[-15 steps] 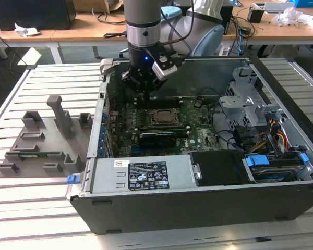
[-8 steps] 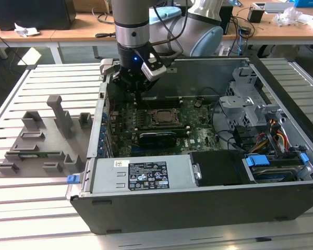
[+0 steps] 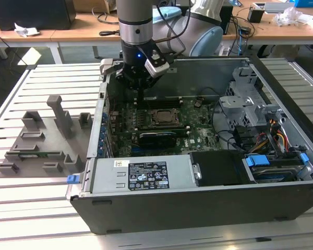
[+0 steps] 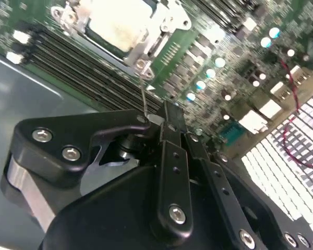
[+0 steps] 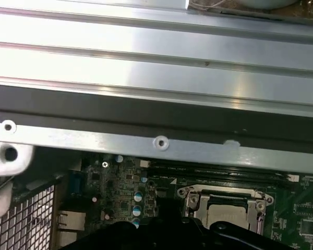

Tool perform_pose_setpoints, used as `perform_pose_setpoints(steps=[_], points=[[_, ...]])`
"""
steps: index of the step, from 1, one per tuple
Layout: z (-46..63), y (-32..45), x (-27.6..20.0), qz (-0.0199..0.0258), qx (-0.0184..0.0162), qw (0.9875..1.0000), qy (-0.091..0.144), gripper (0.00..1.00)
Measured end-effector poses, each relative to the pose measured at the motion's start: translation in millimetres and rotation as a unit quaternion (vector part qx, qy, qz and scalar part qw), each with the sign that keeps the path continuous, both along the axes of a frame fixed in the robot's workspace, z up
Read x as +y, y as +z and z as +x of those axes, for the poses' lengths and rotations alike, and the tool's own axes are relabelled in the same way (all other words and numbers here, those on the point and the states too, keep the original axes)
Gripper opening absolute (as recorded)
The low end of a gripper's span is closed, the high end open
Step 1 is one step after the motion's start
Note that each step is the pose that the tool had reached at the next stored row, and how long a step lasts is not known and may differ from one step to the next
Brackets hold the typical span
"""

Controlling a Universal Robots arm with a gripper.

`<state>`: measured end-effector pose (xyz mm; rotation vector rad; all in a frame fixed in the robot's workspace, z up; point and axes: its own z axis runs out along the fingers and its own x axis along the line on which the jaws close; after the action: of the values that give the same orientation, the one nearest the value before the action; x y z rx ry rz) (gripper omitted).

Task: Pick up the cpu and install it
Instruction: 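Install the first cpu locking lever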

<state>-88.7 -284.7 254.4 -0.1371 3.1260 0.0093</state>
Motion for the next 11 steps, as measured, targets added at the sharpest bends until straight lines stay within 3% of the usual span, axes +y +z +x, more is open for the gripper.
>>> perform_pose_setpoints(steps=[6, 10, 11], points=[[21.2, 0.0, 0.0, 0.0002, 0.0046, 1.0, 0.0, 0.11], [21.2, -0.2, 0.0, 0.0008, 0.0047, 1.0, -0.001, 0.11], [21.2, -1.9, 0.0, 0.0009, 0.0047, 0.9998, -0.017, 0.11]])
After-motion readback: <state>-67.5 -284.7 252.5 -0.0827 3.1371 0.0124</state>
